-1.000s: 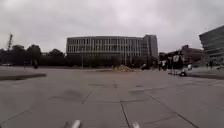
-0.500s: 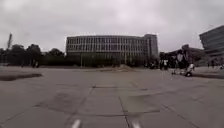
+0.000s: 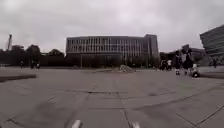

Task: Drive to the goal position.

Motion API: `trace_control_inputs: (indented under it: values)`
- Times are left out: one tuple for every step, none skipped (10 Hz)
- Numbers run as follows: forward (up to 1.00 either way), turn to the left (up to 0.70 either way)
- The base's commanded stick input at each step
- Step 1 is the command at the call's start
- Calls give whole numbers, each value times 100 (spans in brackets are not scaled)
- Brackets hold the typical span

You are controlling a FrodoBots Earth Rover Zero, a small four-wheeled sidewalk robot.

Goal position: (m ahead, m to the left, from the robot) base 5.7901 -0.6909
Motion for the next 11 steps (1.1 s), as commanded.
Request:
trace_control_inputs:
  values:
    - [100,-4]
    - [100,0]
    - [100,-9]
    - [100,-6]
    - [100,0]
    - [100,0]
    - [100,0]
    - [100,0]
    - [100,0]
    - [100,0]
    - [100,0]
